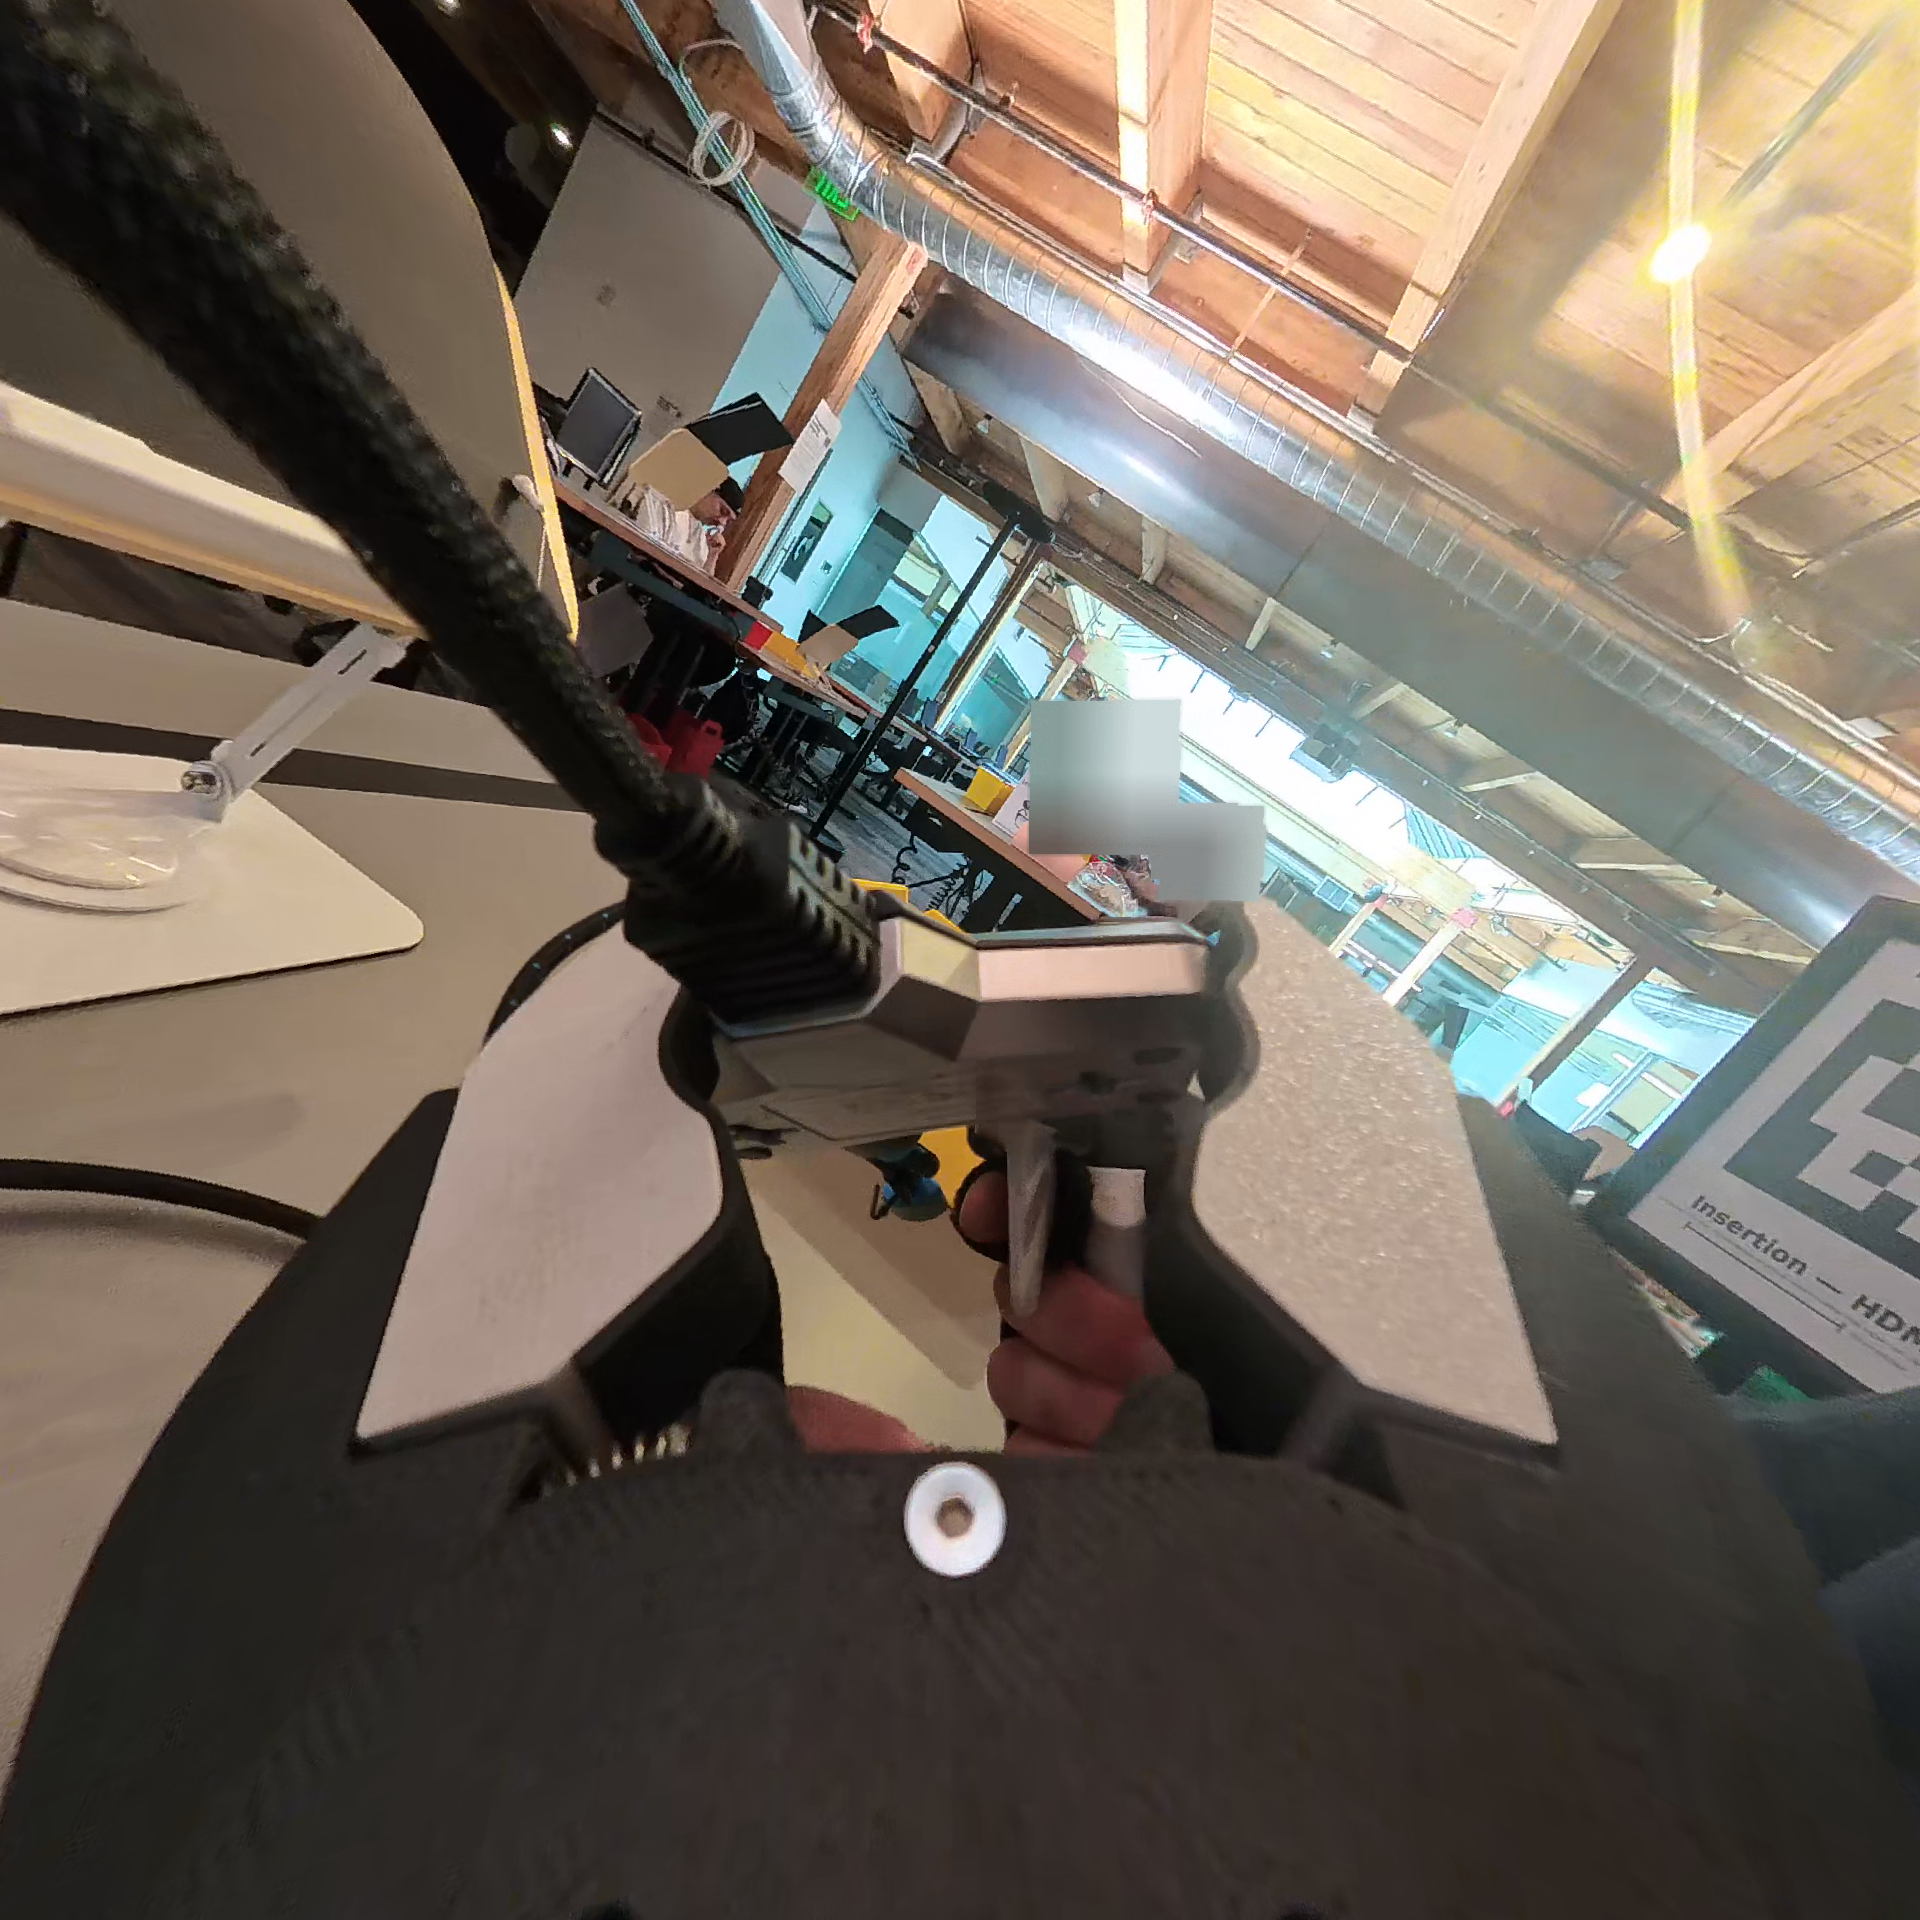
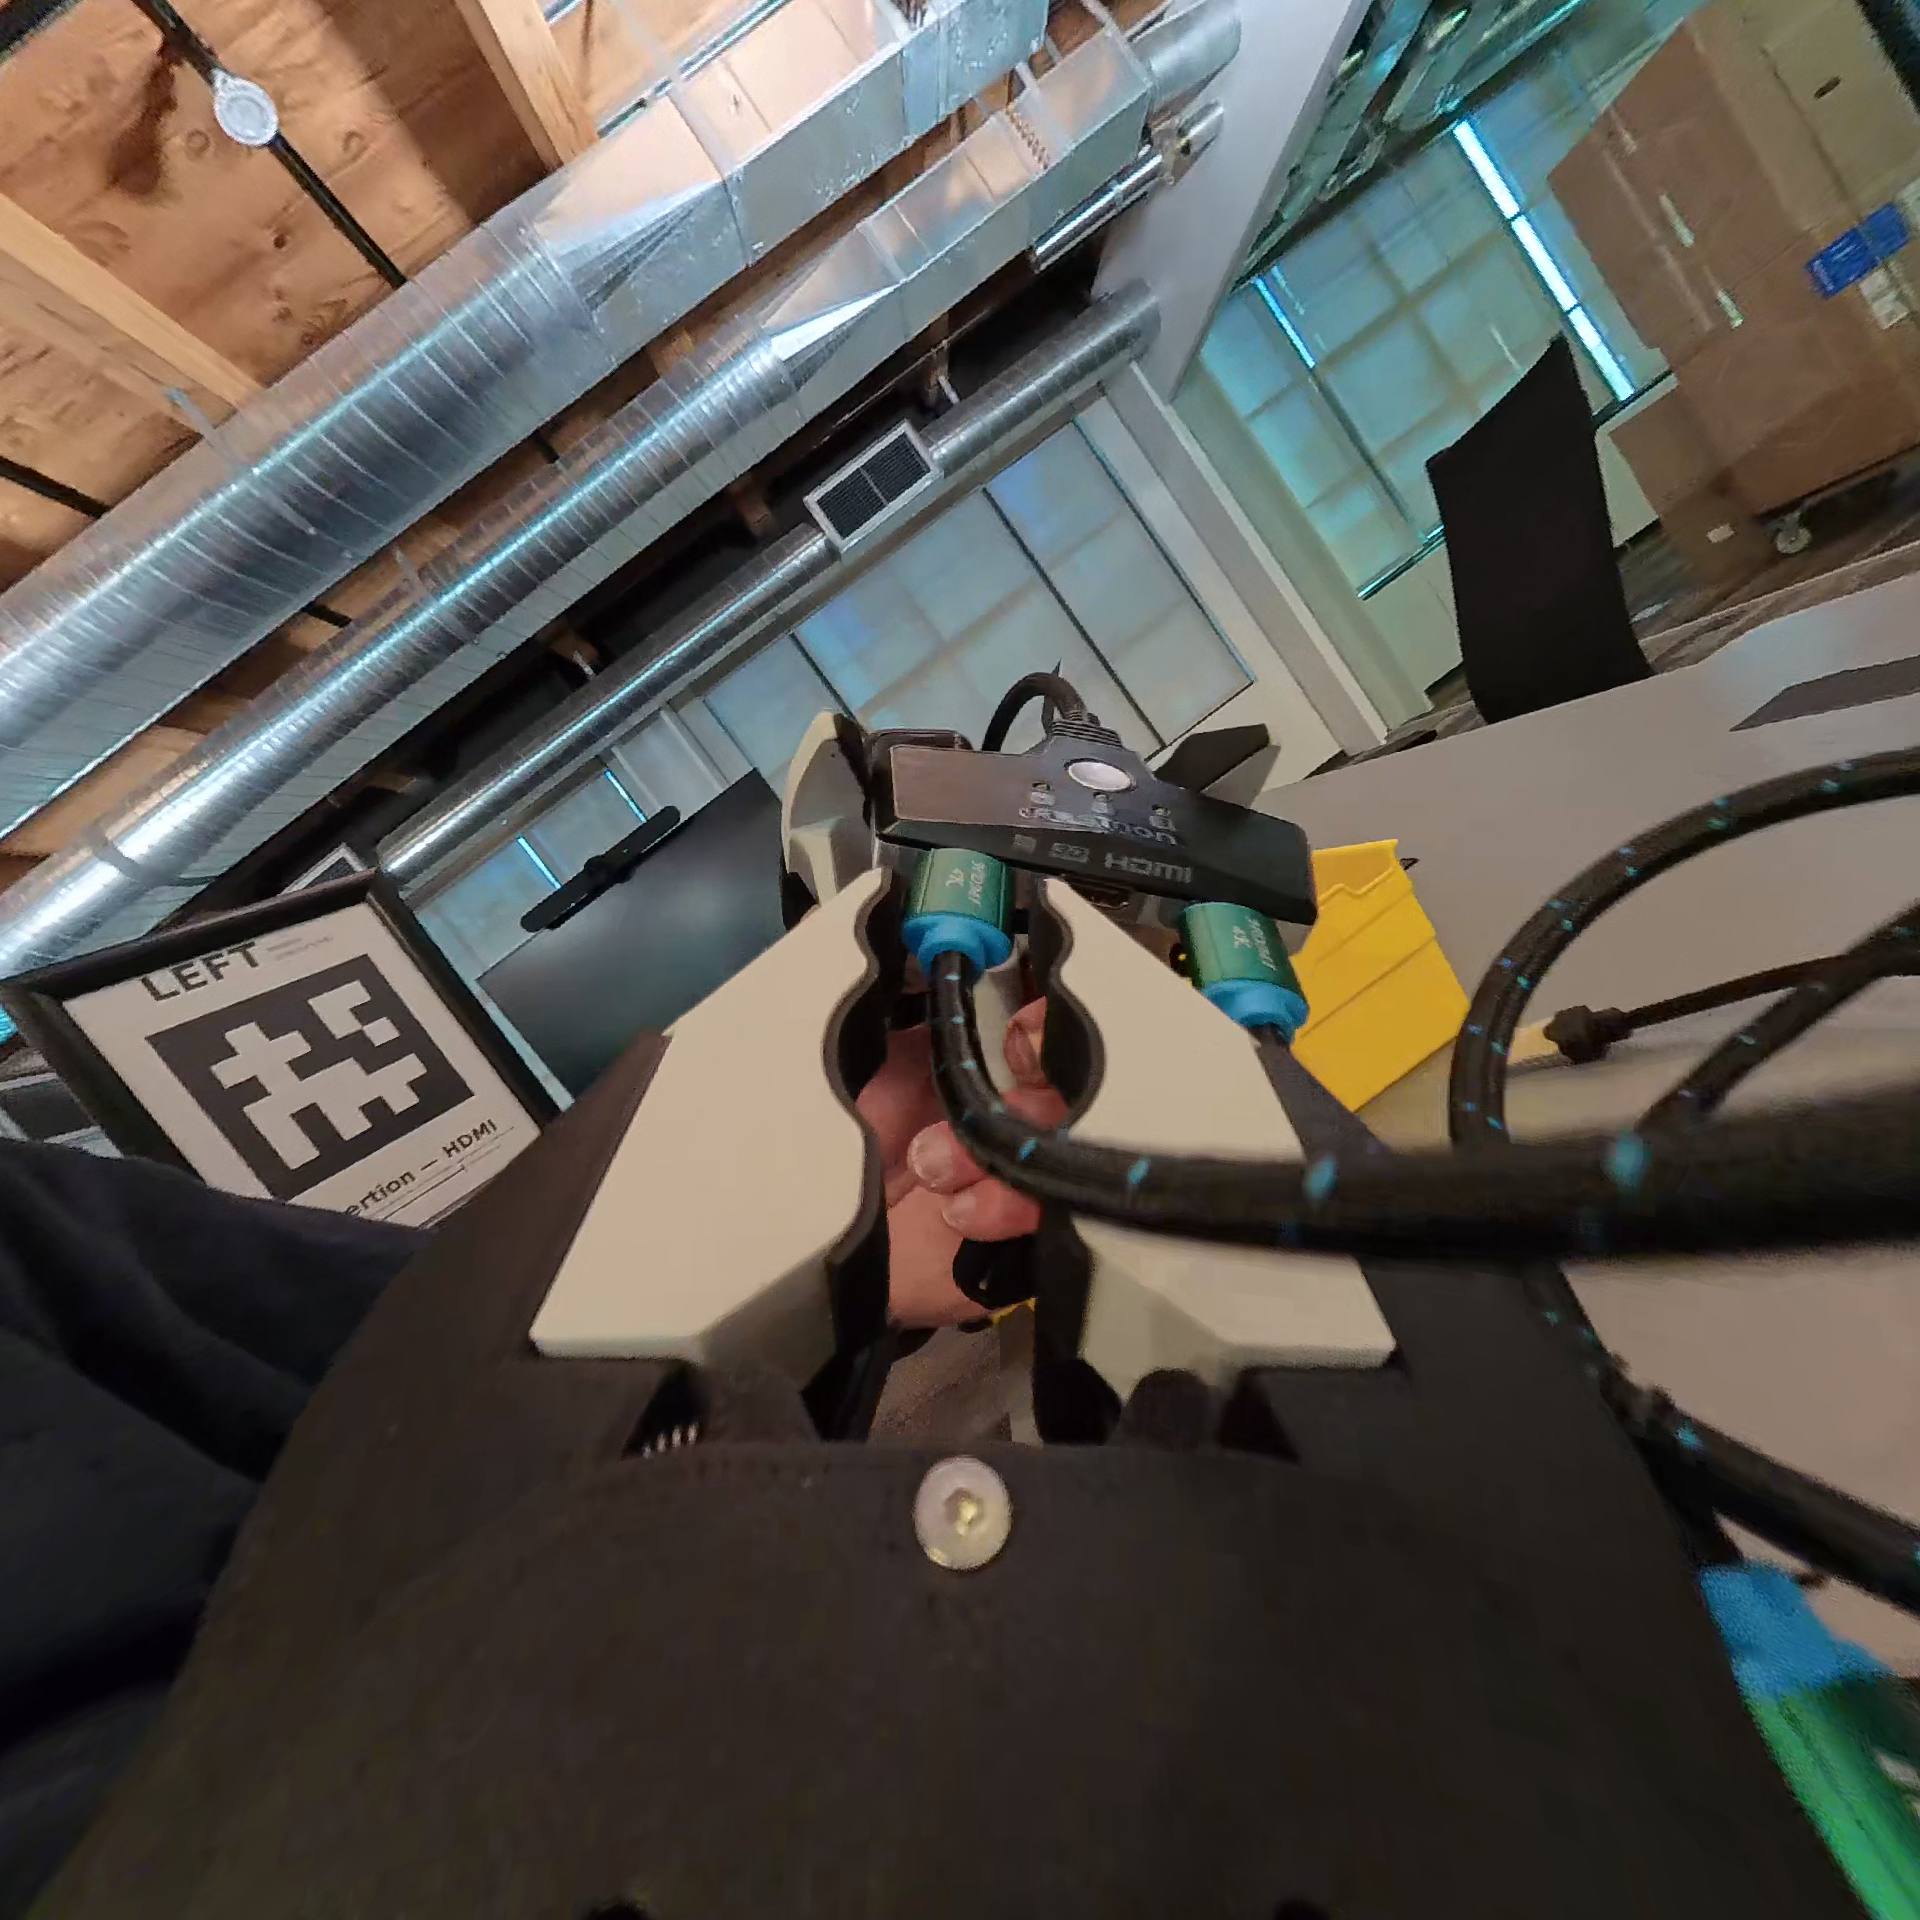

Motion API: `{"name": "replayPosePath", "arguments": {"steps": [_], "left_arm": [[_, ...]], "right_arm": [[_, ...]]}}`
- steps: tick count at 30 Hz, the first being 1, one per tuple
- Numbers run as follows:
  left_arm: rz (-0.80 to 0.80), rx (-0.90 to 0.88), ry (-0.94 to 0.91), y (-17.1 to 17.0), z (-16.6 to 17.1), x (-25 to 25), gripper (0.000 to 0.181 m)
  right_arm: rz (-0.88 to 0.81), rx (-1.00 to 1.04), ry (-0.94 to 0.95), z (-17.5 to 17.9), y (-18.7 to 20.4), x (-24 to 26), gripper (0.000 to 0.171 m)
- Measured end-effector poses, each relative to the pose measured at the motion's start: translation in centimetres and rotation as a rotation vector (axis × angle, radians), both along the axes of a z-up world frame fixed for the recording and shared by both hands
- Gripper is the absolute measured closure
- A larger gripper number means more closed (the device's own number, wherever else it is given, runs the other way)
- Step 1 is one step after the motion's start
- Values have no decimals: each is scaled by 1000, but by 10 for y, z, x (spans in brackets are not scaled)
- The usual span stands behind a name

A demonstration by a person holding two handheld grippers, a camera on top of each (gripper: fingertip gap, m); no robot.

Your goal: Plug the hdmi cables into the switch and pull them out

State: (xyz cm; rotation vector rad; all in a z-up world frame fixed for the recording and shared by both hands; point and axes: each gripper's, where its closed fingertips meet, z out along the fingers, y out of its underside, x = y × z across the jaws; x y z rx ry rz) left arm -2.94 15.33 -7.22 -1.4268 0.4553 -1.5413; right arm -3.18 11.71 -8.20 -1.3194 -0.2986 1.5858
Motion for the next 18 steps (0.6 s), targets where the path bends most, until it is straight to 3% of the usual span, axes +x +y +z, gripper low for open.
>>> {"name": "replayPosePath", "arguments": {"steps": [9,16,18], "left_arm": [[3,18,15,-4,-1,3,90],[-130,48,12,-16,4,5,89],[-171,69,64,-22,1,8,81]], "right_arm": [[78,-54,27,-2,-5,-4,152],[73,119,-194,3,-14,-1,152],[72,164,-259,2,-16,0,152]]}}
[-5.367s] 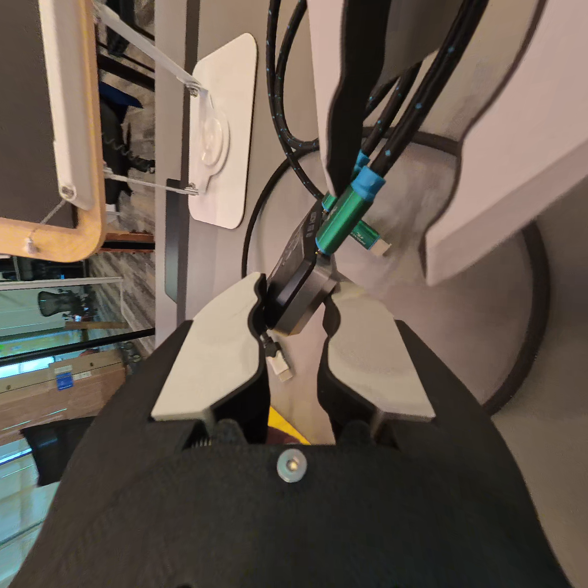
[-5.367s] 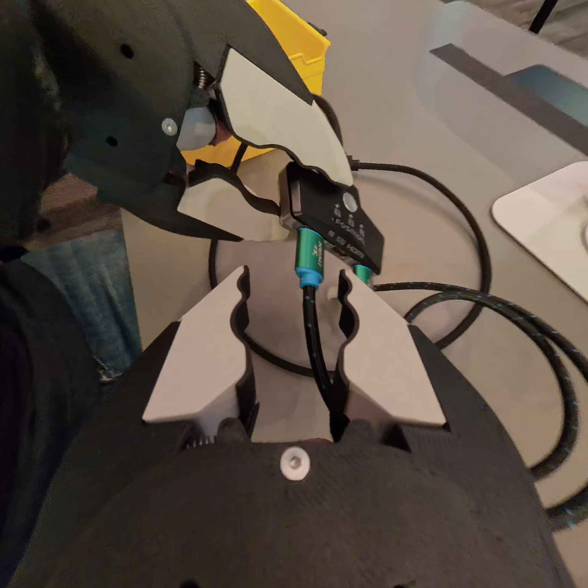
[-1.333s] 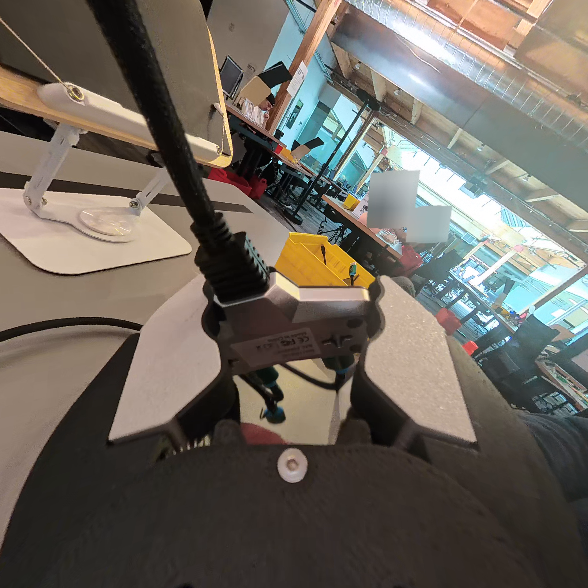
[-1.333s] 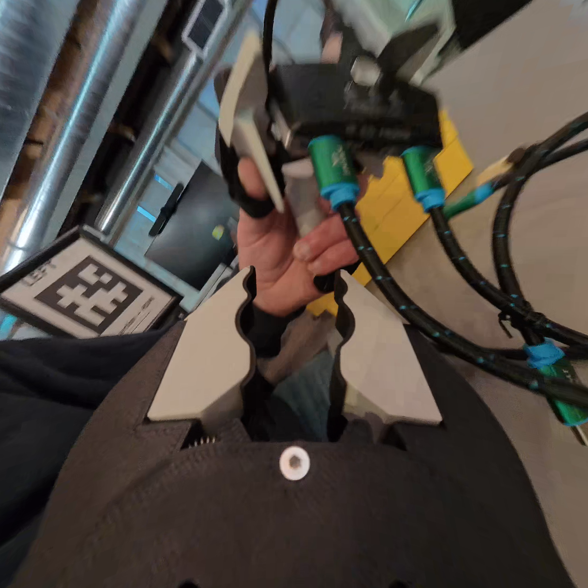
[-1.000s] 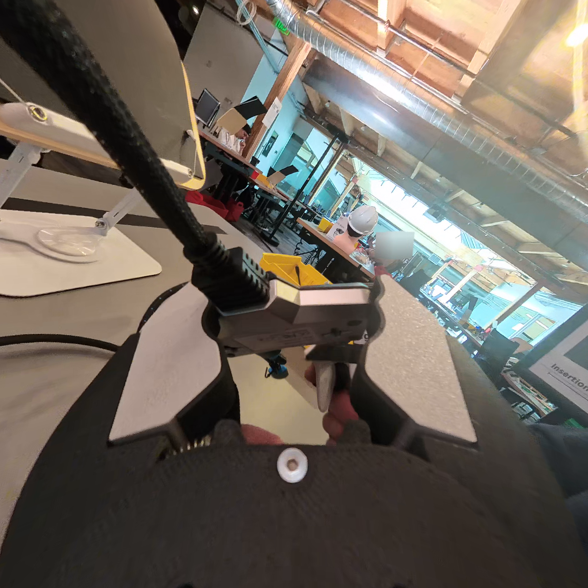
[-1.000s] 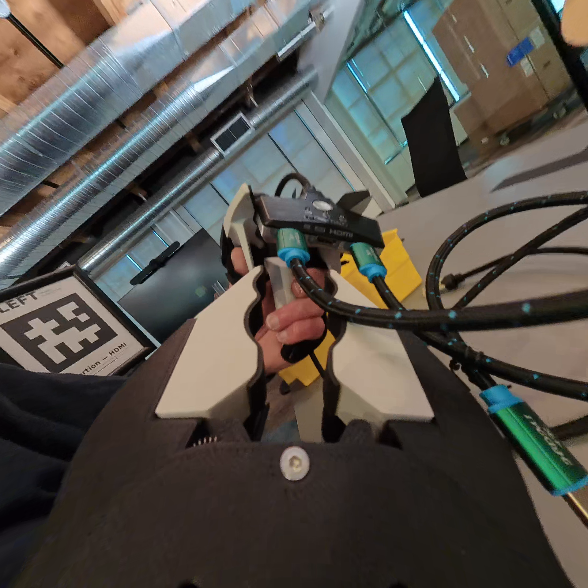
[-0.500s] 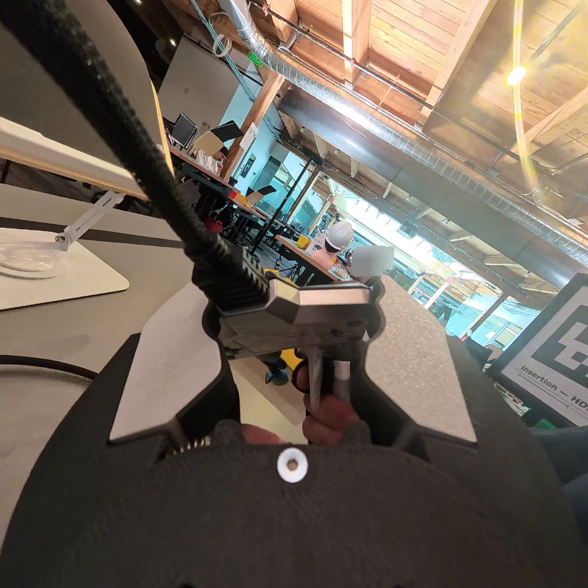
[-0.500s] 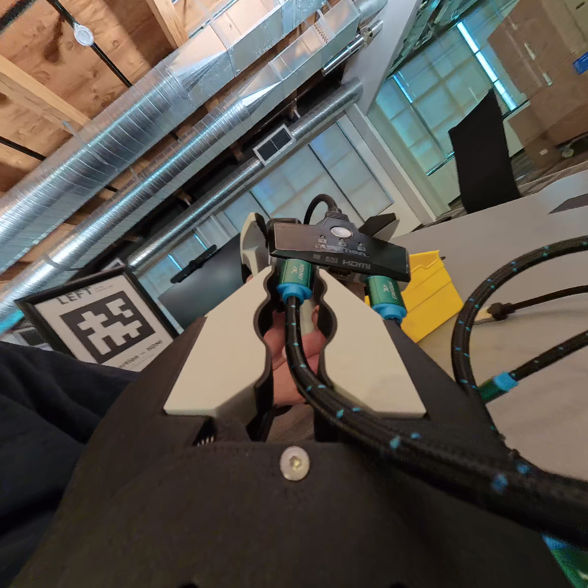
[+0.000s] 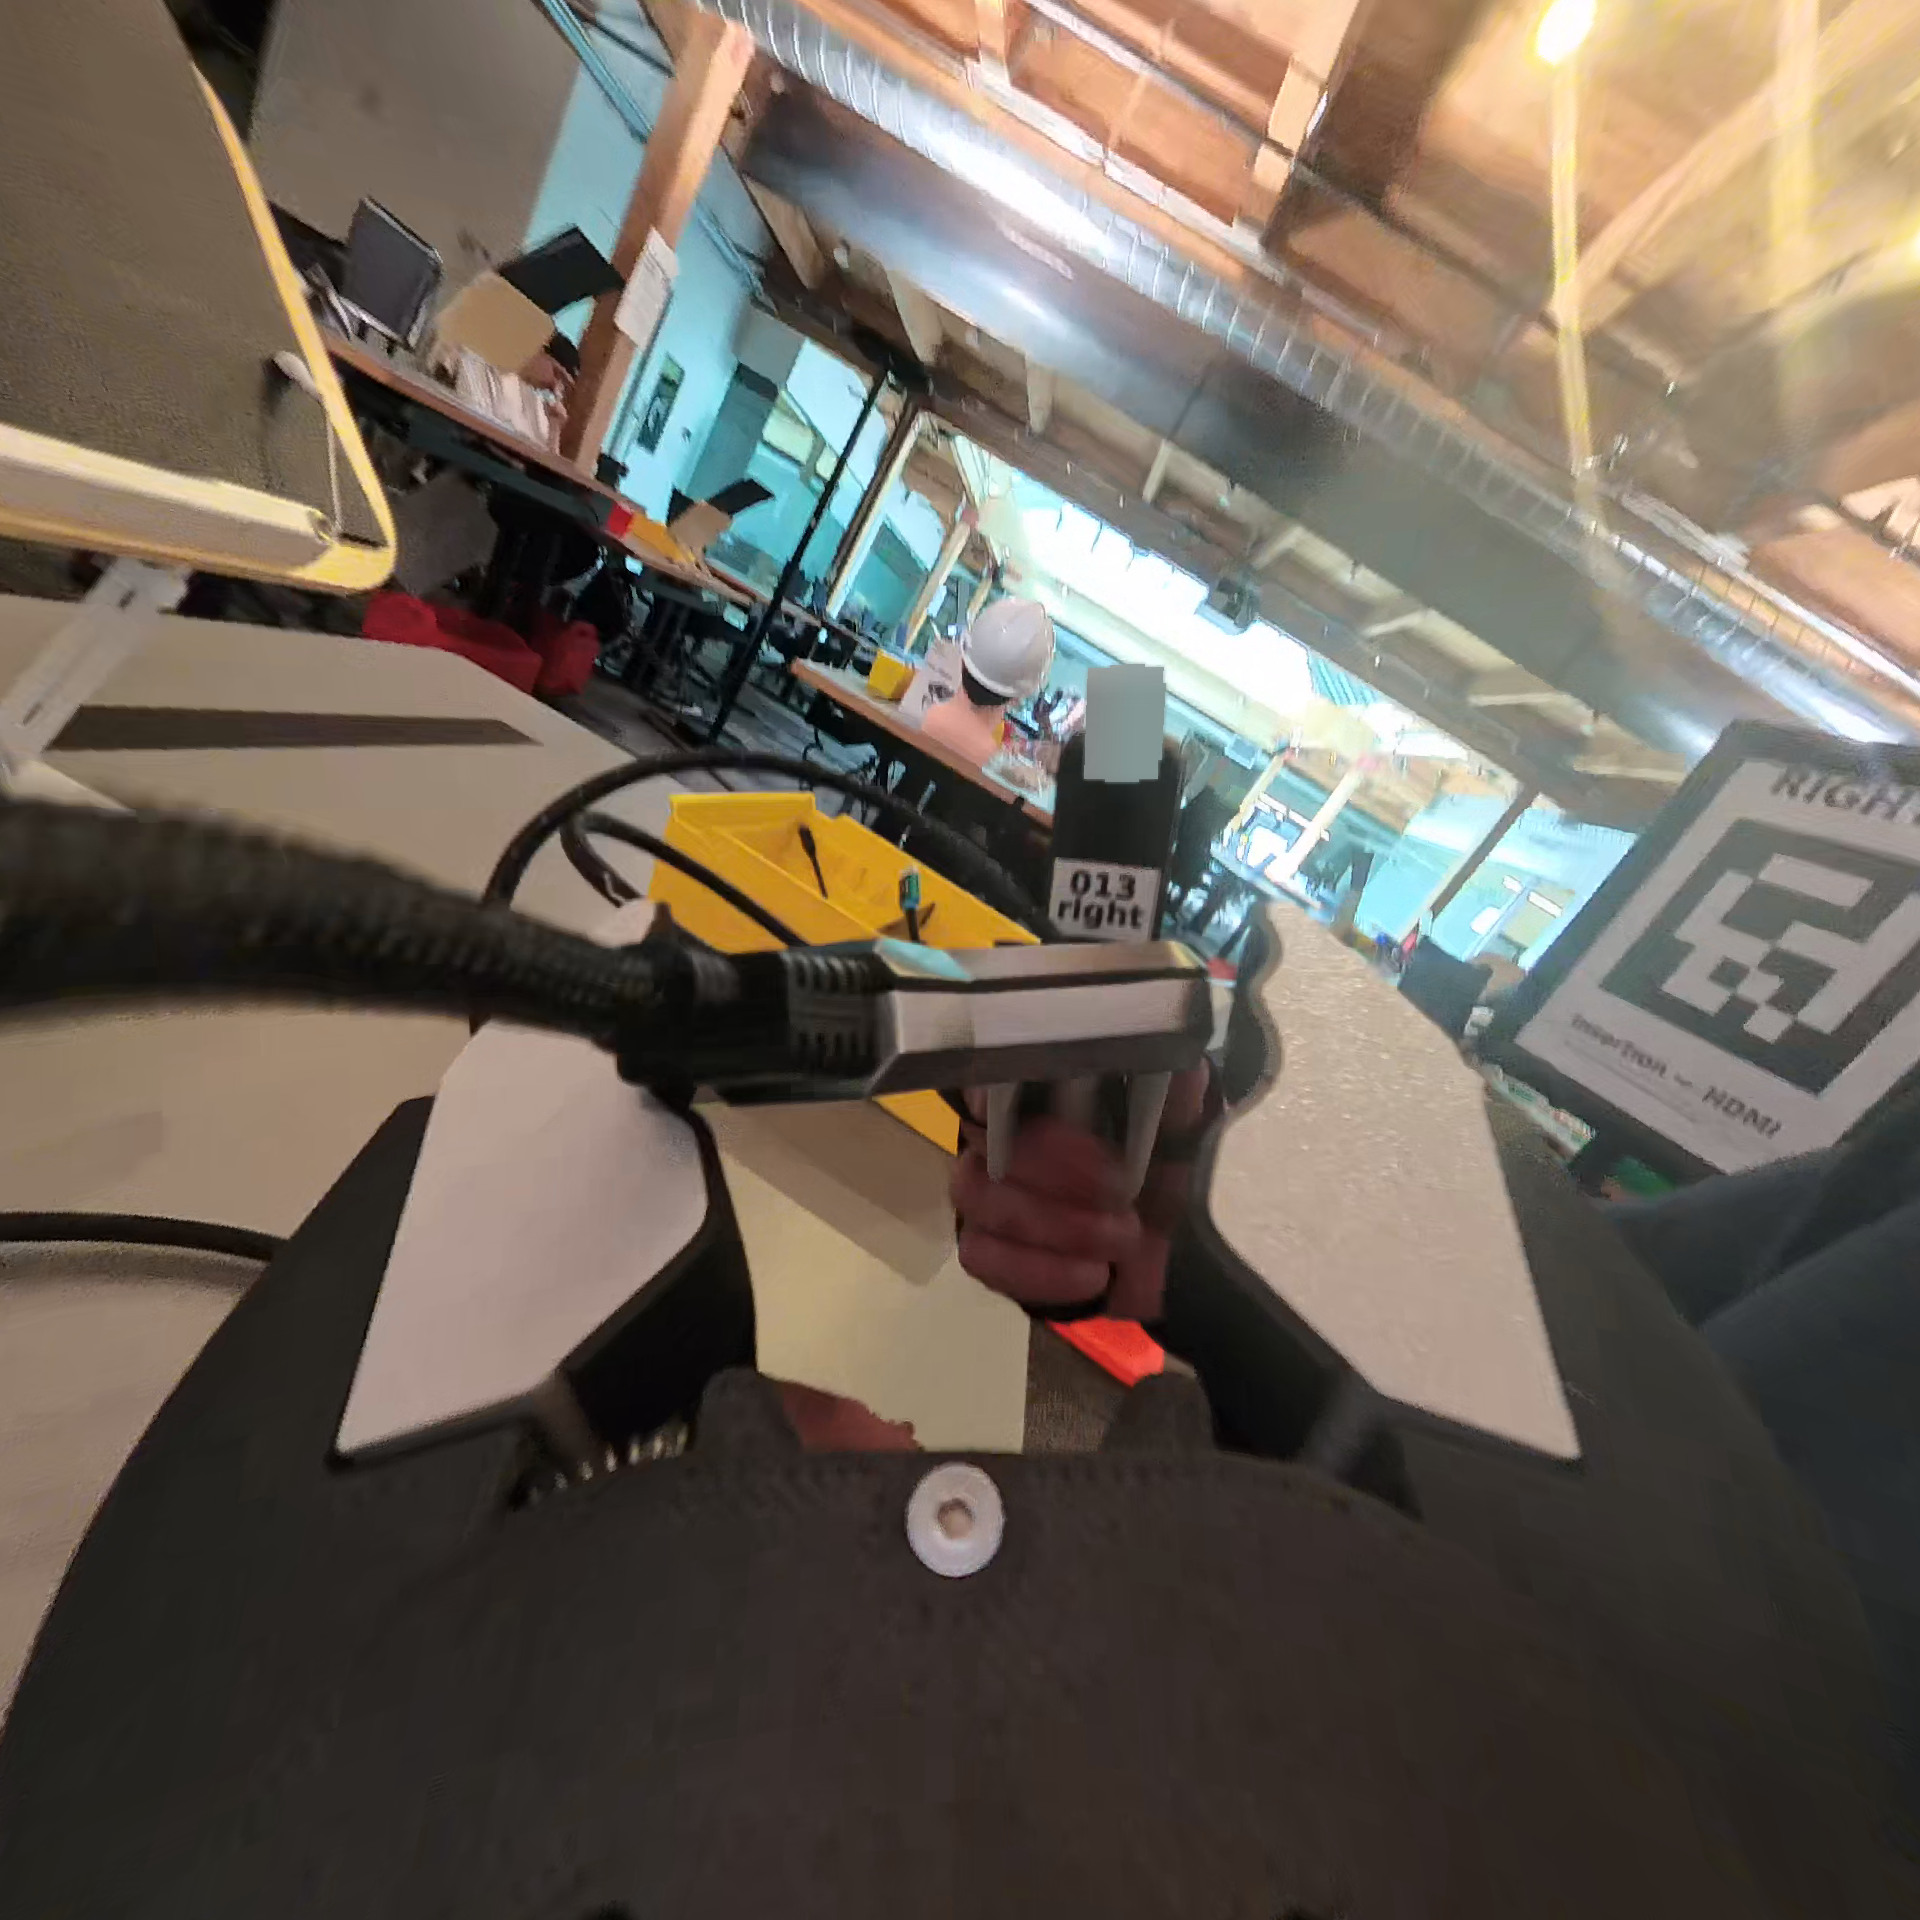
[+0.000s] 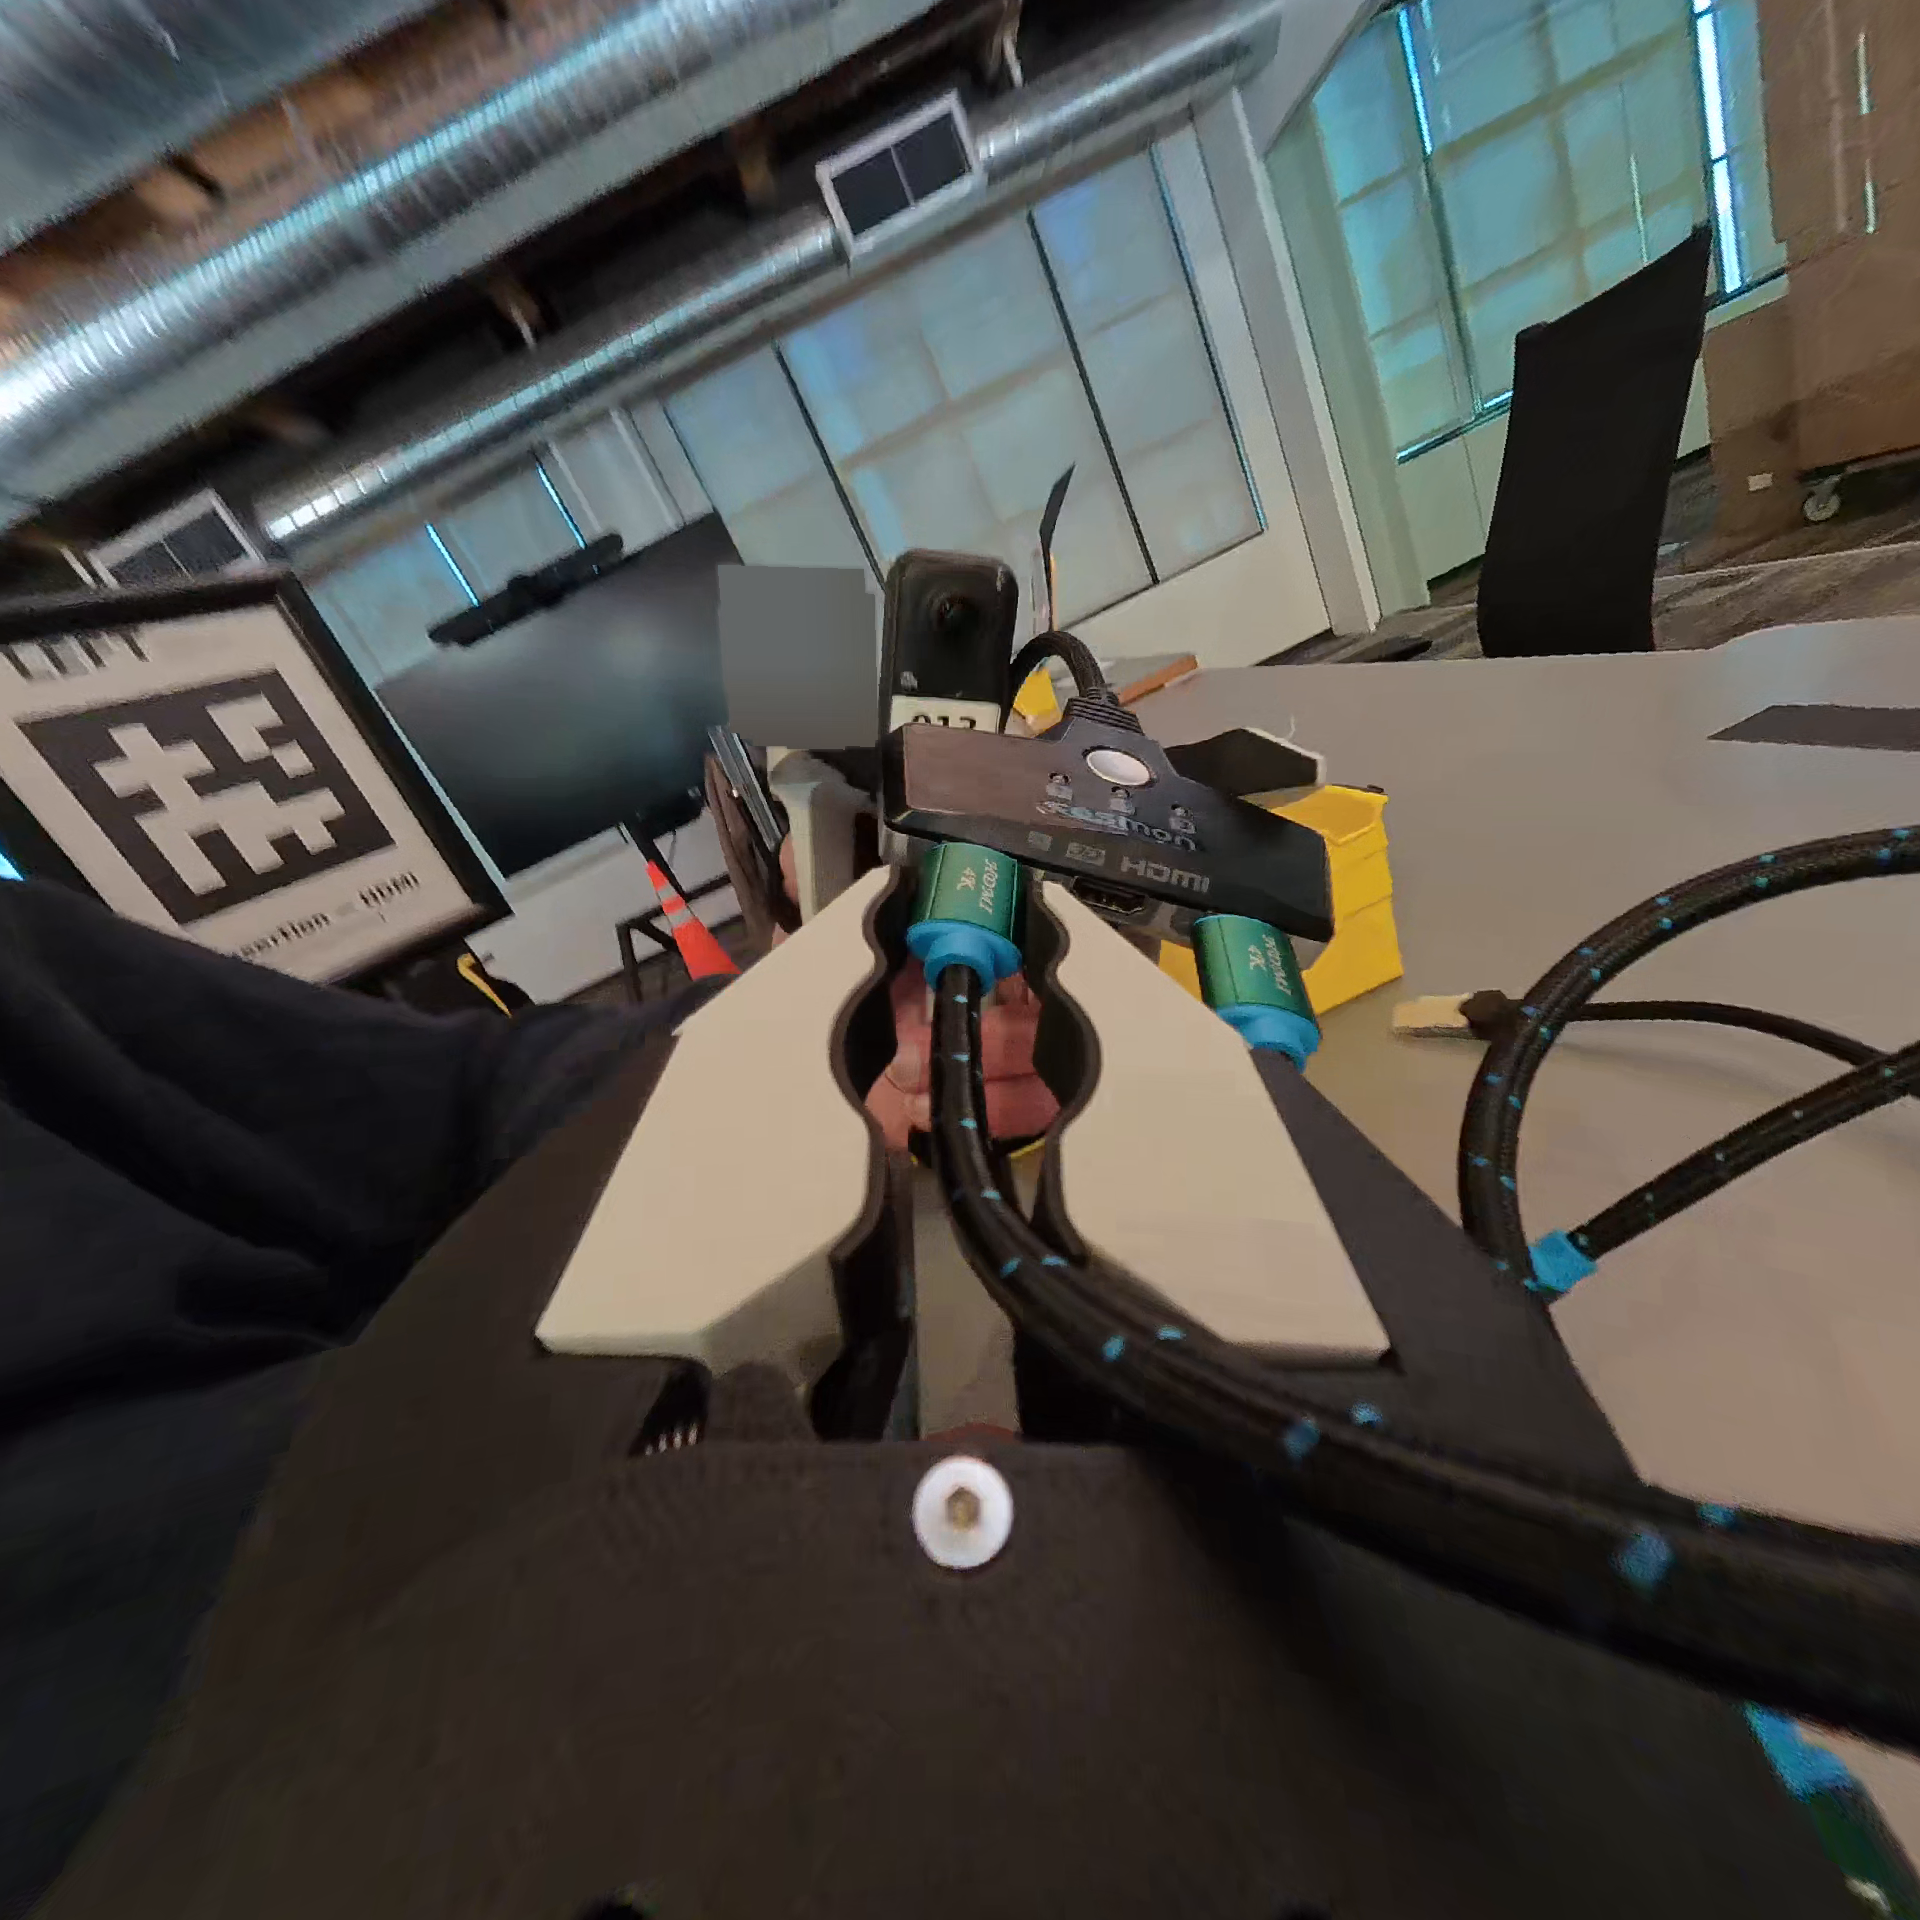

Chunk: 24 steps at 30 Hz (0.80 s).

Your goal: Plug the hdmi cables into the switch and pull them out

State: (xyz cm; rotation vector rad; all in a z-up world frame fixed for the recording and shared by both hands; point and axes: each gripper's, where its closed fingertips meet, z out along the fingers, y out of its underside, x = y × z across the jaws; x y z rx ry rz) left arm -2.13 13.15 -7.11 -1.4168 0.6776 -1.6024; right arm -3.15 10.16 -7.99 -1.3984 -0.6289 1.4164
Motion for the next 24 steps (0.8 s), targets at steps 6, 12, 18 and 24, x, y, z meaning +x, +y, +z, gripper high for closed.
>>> {"name": "replayPosePath", "arguments": {"steps": [6,12,18,24], "left_arm": [[-40,-19,33,-5,-7,3,71],[-29,-6,71,-5,-13,5,80],[16,13,46,-4,-10,3,85],[74,54,18,-2,-5,0,87]], "right_arm": [[-13,34,-40,-3,0,2,153],[7,69,-64,-3,-4,1,153],[5,35,-18,0,-2,2,153],[34,-102,129,3,1,2,152]]}}
